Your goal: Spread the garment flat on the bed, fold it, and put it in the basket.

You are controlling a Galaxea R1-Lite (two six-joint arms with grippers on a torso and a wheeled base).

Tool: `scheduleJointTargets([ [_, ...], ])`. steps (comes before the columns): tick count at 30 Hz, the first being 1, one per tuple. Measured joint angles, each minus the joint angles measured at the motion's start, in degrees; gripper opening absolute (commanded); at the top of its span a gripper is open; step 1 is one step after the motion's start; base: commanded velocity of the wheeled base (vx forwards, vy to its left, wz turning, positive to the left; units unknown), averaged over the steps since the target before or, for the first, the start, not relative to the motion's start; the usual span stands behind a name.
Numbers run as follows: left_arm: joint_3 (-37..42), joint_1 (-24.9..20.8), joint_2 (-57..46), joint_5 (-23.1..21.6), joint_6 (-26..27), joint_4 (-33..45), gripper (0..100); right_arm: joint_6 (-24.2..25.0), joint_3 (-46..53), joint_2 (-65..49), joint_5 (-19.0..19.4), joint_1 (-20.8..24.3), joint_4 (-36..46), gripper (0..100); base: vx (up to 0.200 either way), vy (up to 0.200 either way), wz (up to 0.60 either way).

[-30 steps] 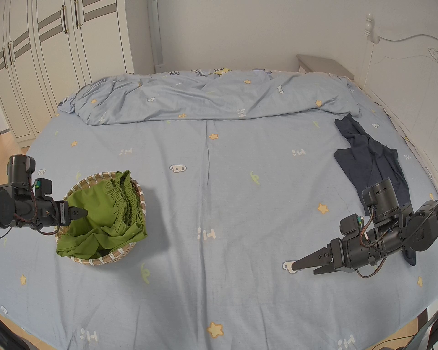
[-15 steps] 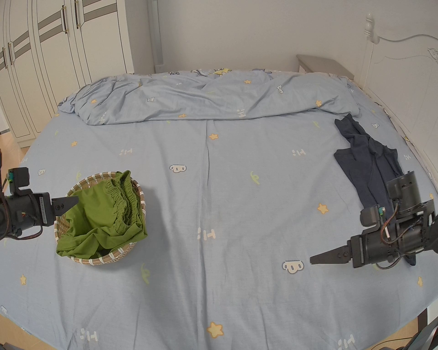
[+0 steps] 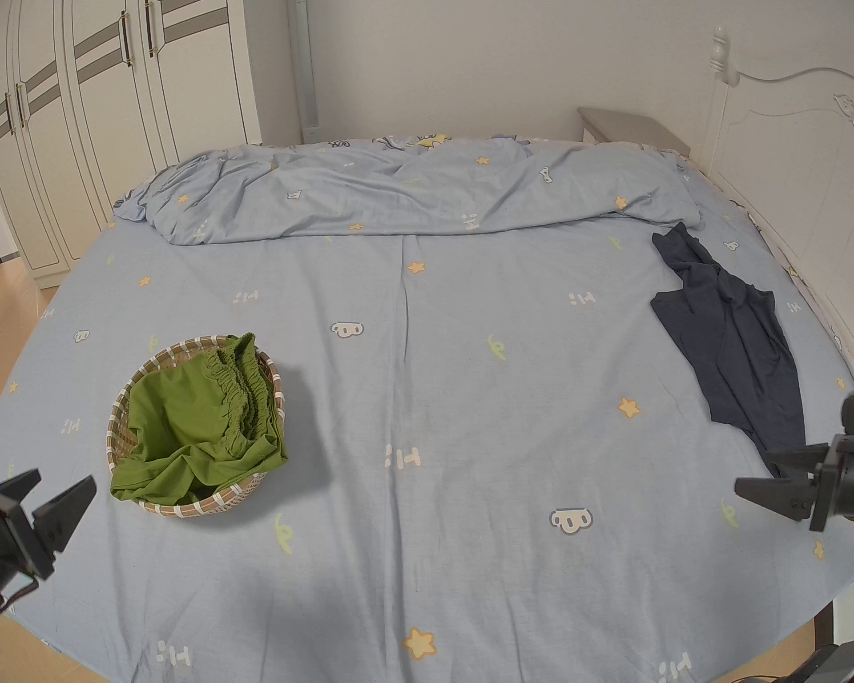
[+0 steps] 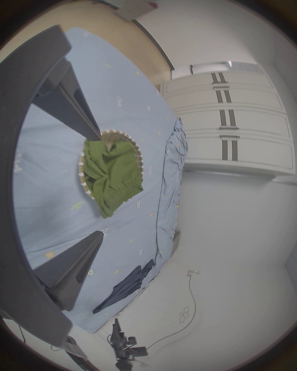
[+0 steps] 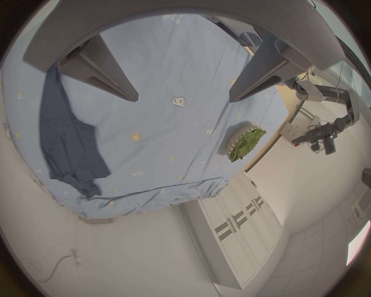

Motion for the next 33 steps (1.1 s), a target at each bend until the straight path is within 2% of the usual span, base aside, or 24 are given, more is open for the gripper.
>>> scheduleJointTargets([
  [8,3.39,0.69,-17.86,4.61,-5.47,13.21,100,-0.61,2.65,-16.86,-0.21,-6.99,11.39,100,0.000,0.000,0.00],
  [14,7.28,3.72,-30.67,5.10,-5.52,18.22,100,-0.83,6.58,-28.33,-0.29,-10.57,14.62,100,0.000,0.000,0.00],
  [18,11.17,4.78,-35.77,3.97,-4.32,18.94,100,-0.96,10.36,-33.46,-0.29,-11.11,15.15,100,0.000,0.000,0.00],
  [23,15.52,5.63,-39.28,2.57,-2.86,18.04,100,-1.34,15.32,-39.00,-0.54,-11.33,15.13,100,0.000,0.000,0.00],
  [26,17.18,5.79,-40.16,2.39,-0.21,15.46,100,-1.57,17.47,-41.03,-1.56,-11.54,13.85,100,0.000,0.000,0.00],
  [29,19.36,5.88,-40.68,2.34,1.93,9.41,100,-1.71,19.98,-42.25,-4.10,-11.73,10.25,100,0.000,0.000,0.00],
  [33,22.99,5.92,-41.03,2.04,3.75,1.12,100,-2.32,25.71,-43.13,-8.81,-11.85,-0.50,100,0.000,0.000,0.00],
])
